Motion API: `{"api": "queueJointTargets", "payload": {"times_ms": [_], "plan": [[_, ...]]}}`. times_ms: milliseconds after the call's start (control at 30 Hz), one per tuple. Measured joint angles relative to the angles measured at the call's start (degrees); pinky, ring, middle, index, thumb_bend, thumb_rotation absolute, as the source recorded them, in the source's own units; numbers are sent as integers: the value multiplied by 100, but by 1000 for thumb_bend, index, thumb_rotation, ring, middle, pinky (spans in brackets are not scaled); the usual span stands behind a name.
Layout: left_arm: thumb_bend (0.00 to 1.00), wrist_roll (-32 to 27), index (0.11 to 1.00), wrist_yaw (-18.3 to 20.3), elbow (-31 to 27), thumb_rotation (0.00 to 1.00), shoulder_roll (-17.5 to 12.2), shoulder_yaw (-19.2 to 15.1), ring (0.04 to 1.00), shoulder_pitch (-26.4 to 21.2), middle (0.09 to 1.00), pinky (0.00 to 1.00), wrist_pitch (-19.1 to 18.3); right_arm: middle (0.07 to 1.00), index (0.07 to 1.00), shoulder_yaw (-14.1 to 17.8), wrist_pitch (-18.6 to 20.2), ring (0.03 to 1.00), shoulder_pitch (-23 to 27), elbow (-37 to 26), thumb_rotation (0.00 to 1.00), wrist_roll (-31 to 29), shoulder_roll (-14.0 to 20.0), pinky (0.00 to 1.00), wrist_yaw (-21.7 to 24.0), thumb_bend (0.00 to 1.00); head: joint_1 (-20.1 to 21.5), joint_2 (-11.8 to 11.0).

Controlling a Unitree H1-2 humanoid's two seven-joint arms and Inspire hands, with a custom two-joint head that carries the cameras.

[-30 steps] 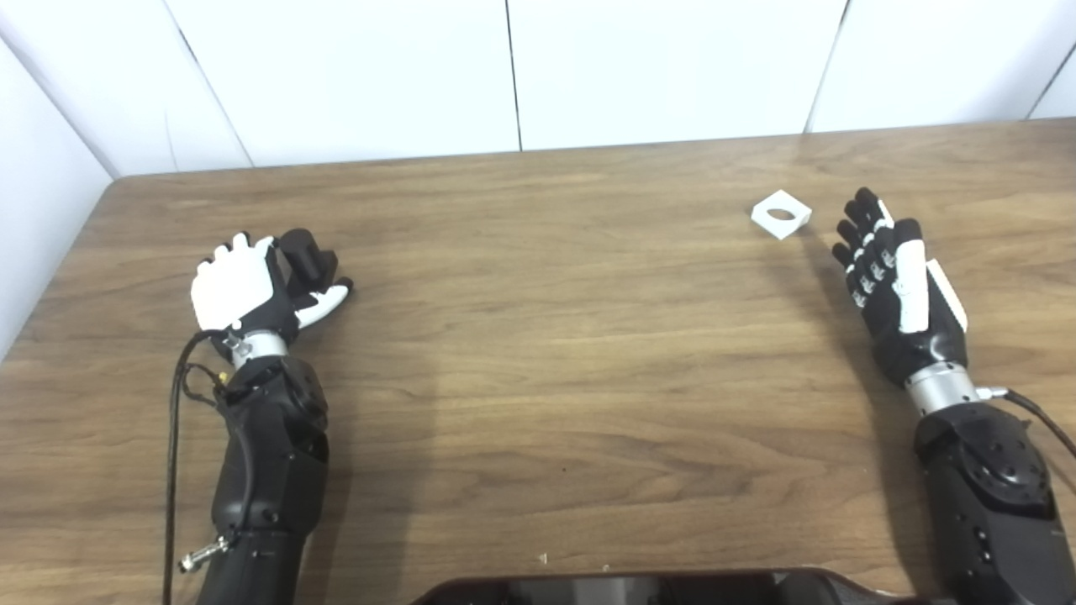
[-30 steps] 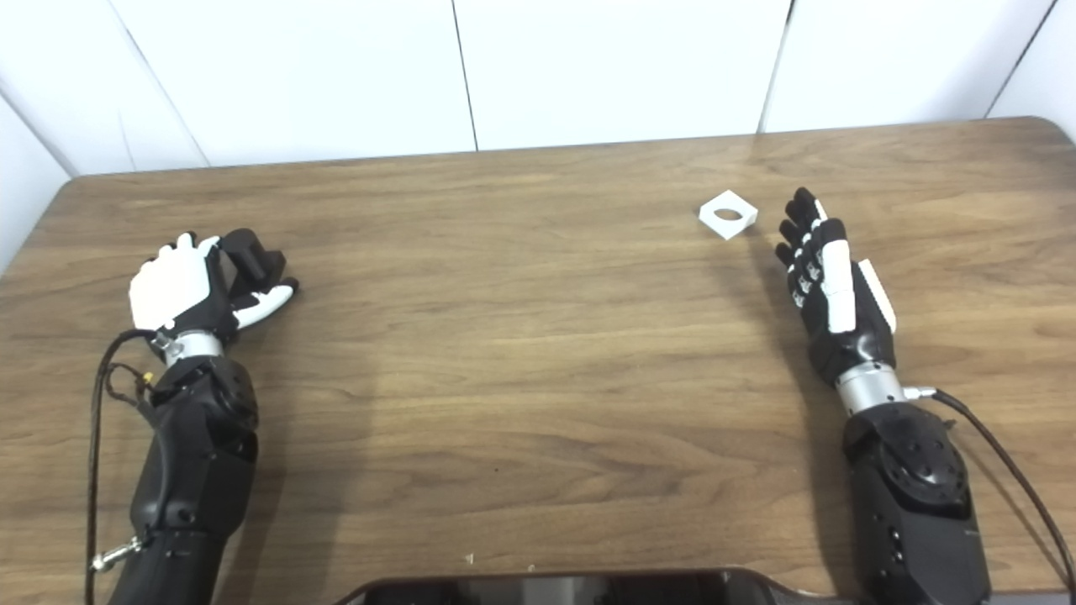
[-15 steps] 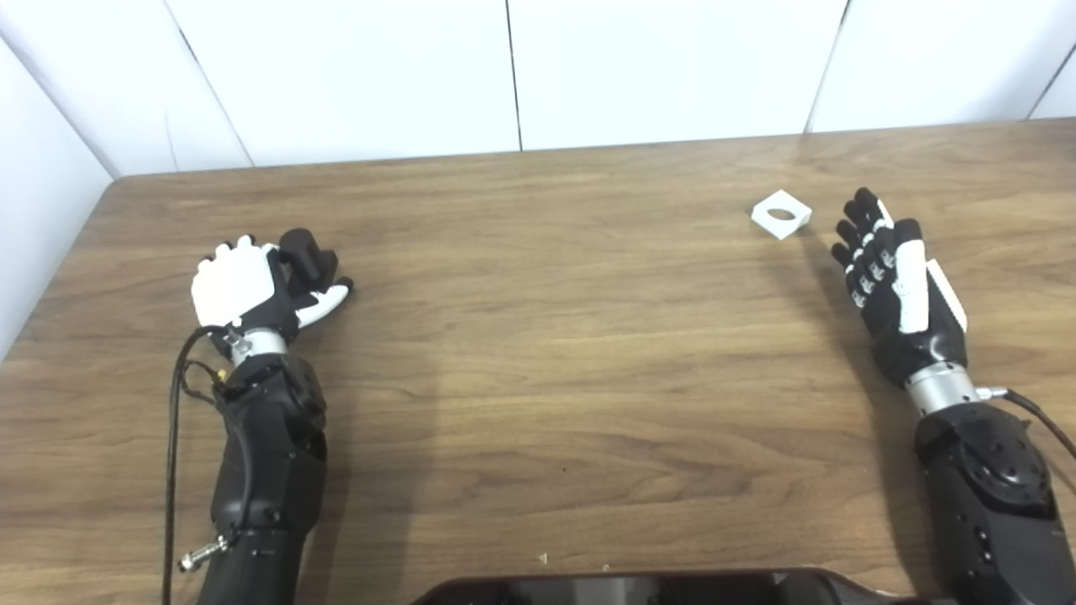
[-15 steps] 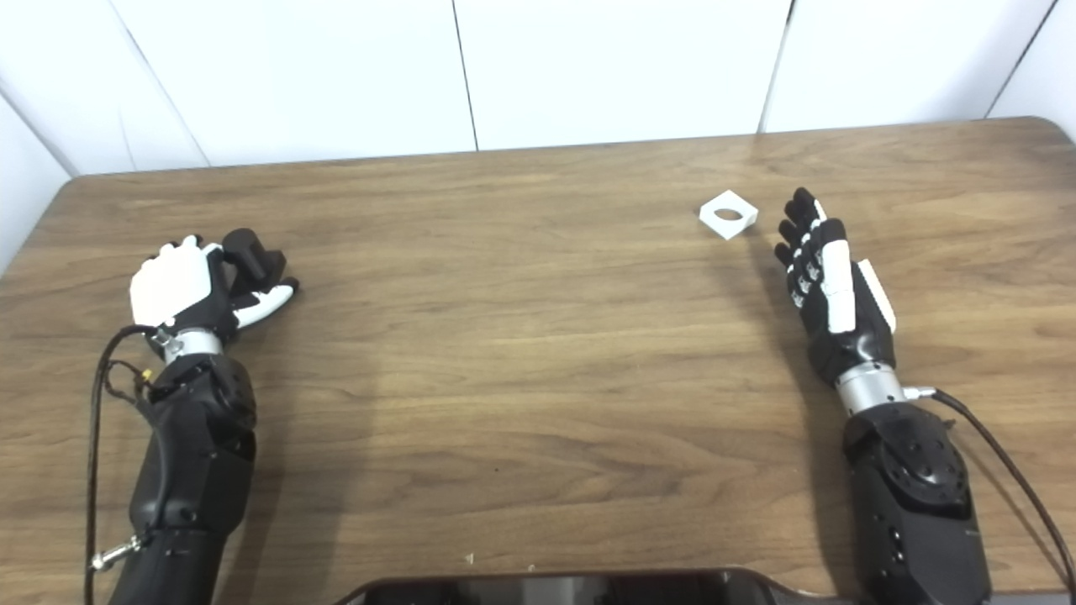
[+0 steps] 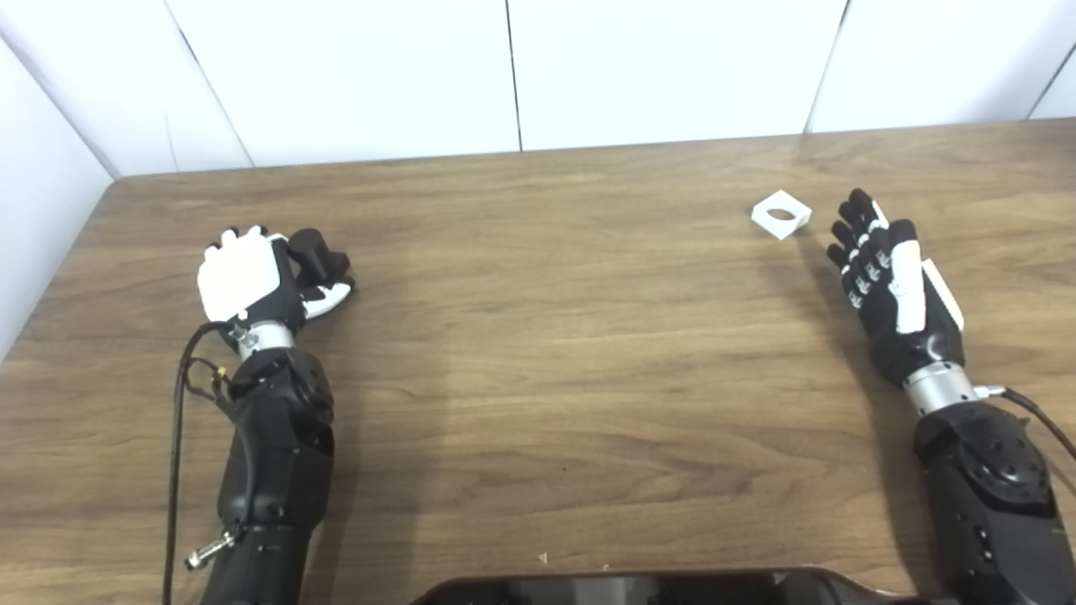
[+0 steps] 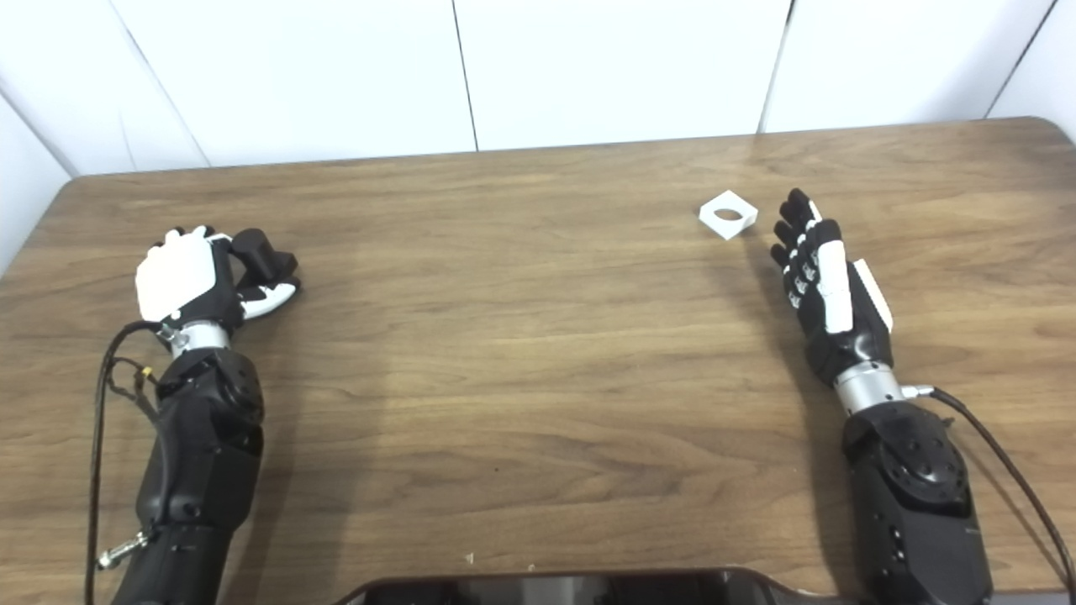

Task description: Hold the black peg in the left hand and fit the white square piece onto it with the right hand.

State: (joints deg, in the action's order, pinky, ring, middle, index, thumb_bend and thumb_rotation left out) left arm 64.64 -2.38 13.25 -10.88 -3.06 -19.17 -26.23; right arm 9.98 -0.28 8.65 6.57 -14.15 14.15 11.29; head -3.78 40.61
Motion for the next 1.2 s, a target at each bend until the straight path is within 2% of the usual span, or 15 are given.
{"api": "queueJointTargets", "payload": {"times_ms": [267, 333, 400, 867, 1000, 1200], "plan": [[678, -243, 578, -178, -18, 141, 3, 89, 1000, -12, 923, 1000, 20, 1000, 1000, -1, -2, 1000, 18, 18, 1000, -1, 14, 1000, 2, 636, -9, -9], [583, -298, 526, -195, -20, 95, 2, 89, 1000, -15, 922, 1000, 20, 1000, 1000, -1, -2, 1000, 19, 18, 1000, -2, 14, 1000, 2, 640, -9, -9], [534, -365, 500, -229, -46, 74, 2, 111, 1000, -15, 920, 999, 23, 1000, 1000, -3, -1, 1000, 20, 18, 1000, -2, 14, 1000, 2, 641, -18, -26], [519, -827, 491, -506, -128, 56, -129, 321, 1000, 0, 909, 995, 10, 1000, 1000, -9, 1, 1000, 19, 23, 1000, -14, 38, 1000, 24, 636, 0, -35], [518, -1005, 493, -602, -182, 60, -161, 401, 993, 50, 904, 967, 11, 1000, 1000, -23, 10, 1000, 17, 21, 1000, -10, 47, 1000, 24, 641, 9, -26], [518, -1019, 492, -622, -333, 63, -228, 599, 990, 146, 904, 956, -10, 1000, 1000, -27, 160, 1000, 22, 8, 1000, -11, 58, 1000, 23, 638, 17, -53]]}}
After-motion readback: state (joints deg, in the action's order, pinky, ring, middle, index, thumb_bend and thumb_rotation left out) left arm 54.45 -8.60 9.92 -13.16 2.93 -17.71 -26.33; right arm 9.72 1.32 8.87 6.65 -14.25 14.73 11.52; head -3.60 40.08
